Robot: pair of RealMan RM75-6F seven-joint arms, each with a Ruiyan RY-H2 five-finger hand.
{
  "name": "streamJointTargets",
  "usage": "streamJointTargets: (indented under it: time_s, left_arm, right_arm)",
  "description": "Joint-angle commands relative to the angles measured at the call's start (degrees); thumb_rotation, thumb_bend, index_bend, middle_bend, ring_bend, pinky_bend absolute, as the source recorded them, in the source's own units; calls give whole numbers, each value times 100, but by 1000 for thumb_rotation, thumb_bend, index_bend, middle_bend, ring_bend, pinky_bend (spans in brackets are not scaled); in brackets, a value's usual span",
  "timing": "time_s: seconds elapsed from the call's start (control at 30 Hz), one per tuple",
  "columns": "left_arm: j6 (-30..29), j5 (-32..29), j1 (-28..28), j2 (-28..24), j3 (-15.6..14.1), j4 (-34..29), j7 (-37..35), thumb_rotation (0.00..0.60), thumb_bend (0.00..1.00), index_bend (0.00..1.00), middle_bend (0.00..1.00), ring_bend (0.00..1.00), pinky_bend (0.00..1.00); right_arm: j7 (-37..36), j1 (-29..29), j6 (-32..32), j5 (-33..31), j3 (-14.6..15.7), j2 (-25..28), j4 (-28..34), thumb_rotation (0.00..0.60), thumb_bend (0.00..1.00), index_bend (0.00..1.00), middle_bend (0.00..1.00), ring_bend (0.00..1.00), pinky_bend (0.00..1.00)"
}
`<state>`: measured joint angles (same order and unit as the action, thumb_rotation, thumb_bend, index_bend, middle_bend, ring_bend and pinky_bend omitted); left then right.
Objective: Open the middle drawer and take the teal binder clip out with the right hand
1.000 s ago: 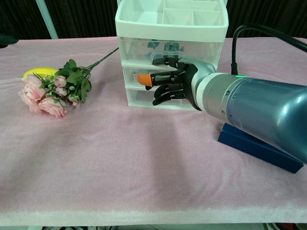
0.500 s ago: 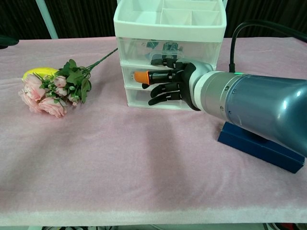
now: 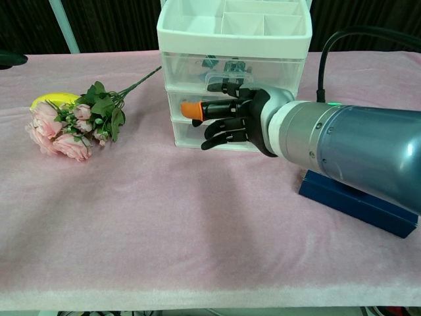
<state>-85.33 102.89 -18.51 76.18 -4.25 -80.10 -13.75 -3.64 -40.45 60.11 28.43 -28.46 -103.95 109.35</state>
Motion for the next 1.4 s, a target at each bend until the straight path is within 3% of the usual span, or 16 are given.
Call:
streamJointTargets:
  time_s: [0.03, 0.5, 0.67, 1.03, 1.23, 1.4]
  left_arm:
    - [-2, 2, 0, 1, -3, 0, 4, 600, 0, 0, 0, 0, 0]
    - [-4, 6, -4, 6, -16, 4, 37, 600, 0, 0, 0, 0, 0]
    - [-9, 10, -3, 6, -23, 2, 44, 600, 0, 0, 0, 0, 0]
    - [-84, 55, 8, 5, -33, 23, 41, 600, 0, 0, 0, 0, 0]
    - [-146, 99, 11, 0, -38, 74, 21, 600, 0, 0, 0, 0, 0]
    - [-206, 103, 31, -8, -32, 93, 16, 600, 0, 0, 0, 0, 0]
  right_arm:
    - [-18, 22, -3, 11, 41, 21, 39, 600, 287, 133, 663, 671, 484]
    - [-75, 191, -13, 247, 354, 185, 454, 600, 287, 145, 663, 671, 484]
    - [-78, 278, -13, 380, 530, 272, 625, 600, 287, 5, 662, 671, 484]
    - [39, 445, -20, 659, 1000, 538, 1009, 600, 288, 0, 658, 671, 484]
    - [456, 500, 275, 1151, 1286, 736, 1361, 600, 312, 0, 658, 671, 484]
    - [1327, 366, 721, 1587, 1457, 892, 1626, 600, 324, 0, 657, 671, 485]
